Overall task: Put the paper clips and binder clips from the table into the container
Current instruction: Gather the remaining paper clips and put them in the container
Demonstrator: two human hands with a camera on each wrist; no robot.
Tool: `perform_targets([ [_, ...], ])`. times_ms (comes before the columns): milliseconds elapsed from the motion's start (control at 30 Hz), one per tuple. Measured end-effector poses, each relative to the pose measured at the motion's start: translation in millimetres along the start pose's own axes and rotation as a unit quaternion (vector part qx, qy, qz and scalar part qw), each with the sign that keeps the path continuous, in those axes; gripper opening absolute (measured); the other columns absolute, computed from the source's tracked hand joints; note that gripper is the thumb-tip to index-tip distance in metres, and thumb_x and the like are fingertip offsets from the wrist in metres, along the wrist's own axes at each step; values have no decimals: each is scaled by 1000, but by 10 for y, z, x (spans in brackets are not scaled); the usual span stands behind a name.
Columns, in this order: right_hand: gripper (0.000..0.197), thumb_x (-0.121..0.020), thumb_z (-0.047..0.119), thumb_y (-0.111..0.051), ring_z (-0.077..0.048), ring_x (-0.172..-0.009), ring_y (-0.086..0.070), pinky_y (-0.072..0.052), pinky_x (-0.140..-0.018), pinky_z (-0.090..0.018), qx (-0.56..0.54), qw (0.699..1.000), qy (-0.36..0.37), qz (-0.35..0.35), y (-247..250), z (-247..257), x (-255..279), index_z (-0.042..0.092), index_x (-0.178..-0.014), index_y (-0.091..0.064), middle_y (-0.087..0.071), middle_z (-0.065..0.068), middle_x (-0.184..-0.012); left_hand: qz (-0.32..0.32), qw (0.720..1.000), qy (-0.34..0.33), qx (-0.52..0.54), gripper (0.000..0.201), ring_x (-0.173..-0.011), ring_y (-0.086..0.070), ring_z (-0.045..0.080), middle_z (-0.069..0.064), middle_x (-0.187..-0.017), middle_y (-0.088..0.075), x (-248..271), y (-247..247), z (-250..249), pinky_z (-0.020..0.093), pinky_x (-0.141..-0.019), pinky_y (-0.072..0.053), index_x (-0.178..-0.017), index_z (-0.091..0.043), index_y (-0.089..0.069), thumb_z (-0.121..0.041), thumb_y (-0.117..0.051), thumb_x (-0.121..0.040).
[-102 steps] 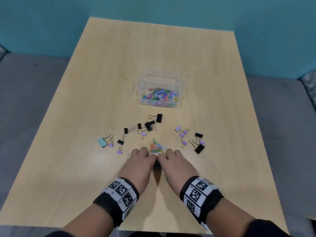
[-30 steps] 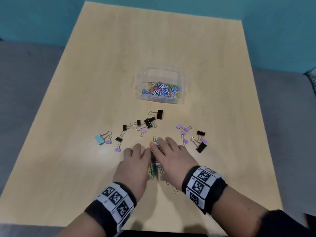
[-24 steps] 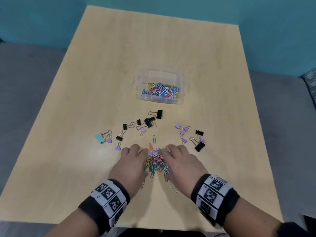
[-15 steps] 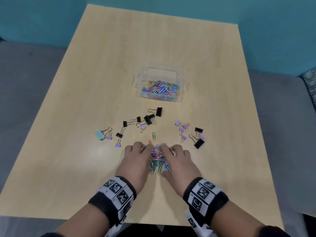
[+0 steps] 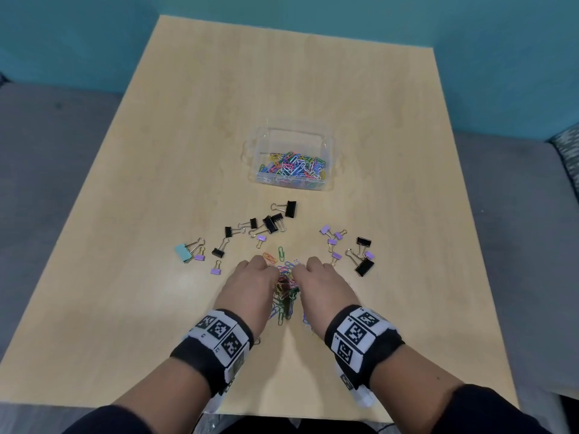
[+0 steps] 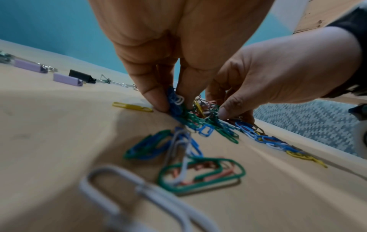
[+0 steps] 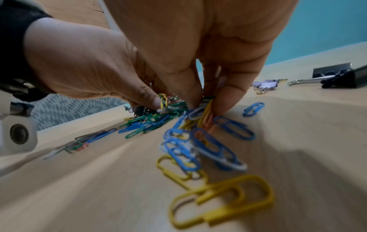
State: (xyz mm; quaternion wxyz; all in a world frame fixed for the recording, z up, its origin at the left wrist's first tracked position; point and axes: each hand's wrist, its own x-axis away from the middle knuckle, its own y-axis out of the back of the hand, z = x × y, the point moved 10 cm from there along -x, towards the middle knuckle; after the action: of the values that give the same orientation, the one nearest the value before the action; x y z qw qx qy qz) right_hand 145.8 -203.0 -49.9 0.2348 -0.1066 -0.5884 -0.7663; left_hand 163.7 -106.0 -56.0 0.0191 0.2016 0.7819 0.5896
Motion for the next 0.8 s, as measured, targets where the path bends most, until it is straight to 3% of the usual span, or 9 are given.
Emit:
perform_targets([
  [133, 36, -72, -9, -48, -24, -73, -31, -17, -49, -30, -7, 1000, 0, -5, 28, -36, -27, 19, -86, -30, -29, -1, -88, 12, 999, 12, 28, 27, -59, -45, 23, 1, -71, -46, 18, 1, 39, 32, -43, -38, -68, -15, -54, 5, -70, -60],
  [233, 31, -76, -8, -49, -23, -64, -31, -12, -46, -27, -36, 999, -22, -15, 56, -116, -56, 17, -82, -33, -31, 0, -84, 24, 998, 15, 51, 20, -62, -47, 25, 2, -75, -47, 22, -2, 61, 33, -47, -41, -75, -12, -59, 5, -64, -66],
  [400, 17, -85, 1, -46, -25, -69, -45, -29, -51, -30, -96, 995, -27, -16, 124, -226, -77, 16, -79, -41, -43, -2, -83, 25, 990, 63, 122, 20, -76, -56, 23, -1, -86, -55, 15, 114, 158, 30, -60, -42, -91, -18, -70, -6, -58, -80],
  [467, 16, -85, 5, -47, -24, -73, -50, -38, -60, -33, -139, 990, -27, 1, 145, -289, -69, 19, -77, -45, -48, 0, -82, 18, 983, 73, 168, 16, -76, -57, 18, -4, -84, -56, 20, 200, 195, 28, -63, -42, -89, -21, -72, -10, -63, -80],
  [533, 16, -82, 8, -51, -21, -70, -57, -43, -59, -30, -218, 974, -44, 31, 165, -374, -52, 22, -75, -50, -54, 4, -77, 14, 970, 90, 227, 13, -72, -56, 12, -8, -78, -57, 16, 297, 251, 23, -63, -40, -84, -21, -72, -10, -69, -77],
  [600, 14, -81, 8, -56, -19, -58, -63, -42, -48, -23, -327, 940, -72, 61, 225, -456, -48, 20, -75, -56, -57, 5, -66, 39, 930, 137, 339, 14, -62, -58, 9, -4, -68, -63, -4, 340, 344, 21, -61, -43, -77, -22, -72, -8, -74, -72],
  [667, 14, -82, 2, -60, -19, -49, -61, -39, -41, -19, -418, 901, -85, 75, 357, -515, -94, 14, -76, -58, -57, -2, -61, 68, 848, 180, 494, 11, -56, -59, 12, 8, -68, -69, -68, 383, 359, 23, -57, -48, -73, -17, -73, -9, -74, -65],
  [733, 14, -82, -4, -62, -18, -44, -58, -39, -42, -20, -488, 867, -74, 61, 586, -543, -212, 9, -78, -58, -58, -10, -60, 70, 785, 206, 580, 14, -59, -60, 17, 19, -74, -68, -200, 487, 346, 23, -53, -51, -73, -9, -73, -4, -74, -60],
  [800, 16, -82, -7, -63, -17, -41, -56, -43, -44, -25, -538, 840, -62, 32, 848, -574, -371, 7, -78, -58, -57, -14, -59, 67, 755, 221, 614, 16, -58, -60, 18, 17, -71, -65, -394, 616, 325, 21, -54, -54, -76, -3, -69, 9, -73, -67],
])
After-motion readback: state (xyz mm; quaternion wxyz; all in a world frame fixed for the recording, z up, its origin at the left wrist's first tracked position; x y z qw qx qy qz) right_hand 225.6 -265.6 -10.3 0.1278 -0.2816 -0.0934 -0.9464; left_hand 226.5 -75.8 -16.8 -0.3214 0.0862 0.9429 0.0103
